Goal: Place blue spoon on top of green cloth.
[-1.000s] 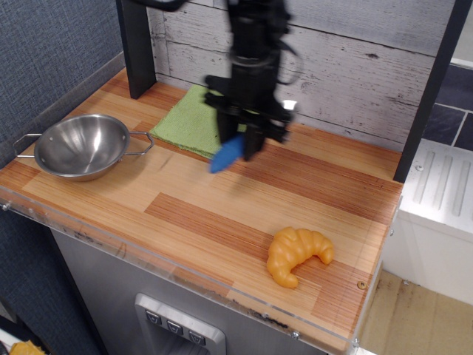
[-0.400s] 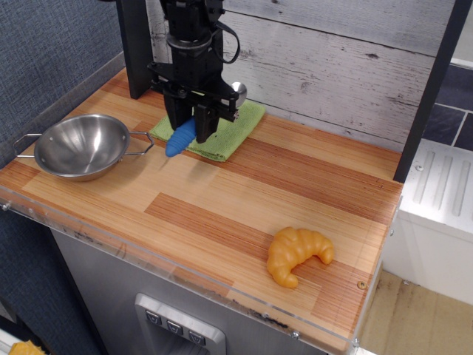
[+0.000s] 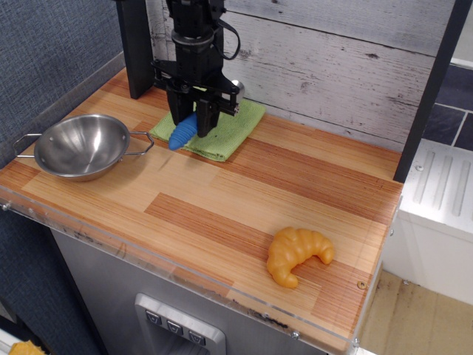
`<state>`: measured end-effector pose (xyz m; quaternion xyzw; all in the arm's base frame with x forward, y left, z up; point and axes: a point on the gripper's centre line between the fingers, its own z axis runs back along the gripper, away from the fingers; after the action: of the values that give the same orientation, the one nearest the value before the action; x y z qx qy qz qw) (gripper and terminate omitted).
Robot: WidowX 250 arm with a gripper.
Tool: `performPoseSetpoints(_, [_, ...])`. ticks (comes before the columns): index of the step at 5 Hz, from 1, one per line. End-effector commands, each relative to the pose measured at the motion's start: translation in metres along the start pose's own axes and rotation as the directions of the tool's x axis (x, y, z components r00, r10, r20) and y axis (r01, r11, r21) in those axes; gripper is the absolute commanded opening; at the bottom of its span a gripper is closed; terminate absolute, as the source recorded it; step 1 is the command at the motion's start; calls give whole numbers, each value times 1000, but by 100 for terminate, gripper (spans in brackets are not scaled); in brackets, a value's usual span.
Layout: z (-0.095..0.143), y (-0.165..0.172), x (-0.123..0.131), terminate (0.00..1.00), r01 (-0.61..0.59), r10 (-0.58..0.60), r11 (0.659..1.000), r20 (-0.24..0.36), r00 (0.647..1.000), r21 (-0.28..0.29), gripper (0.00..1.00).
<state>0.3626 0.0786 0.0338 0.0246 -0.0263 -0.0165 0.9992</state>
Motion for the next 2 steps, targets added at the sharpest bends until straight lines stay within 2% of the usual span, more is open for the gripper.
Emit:
performPoseSetpoints(1, [10, 8, 3, 0, -10, 10, 1000, 15, 1000, 6, 100])
performPoseSetpoints(2, [21, -5, 3, 0, 33, -32, 999, 43, 999, -13, 100])
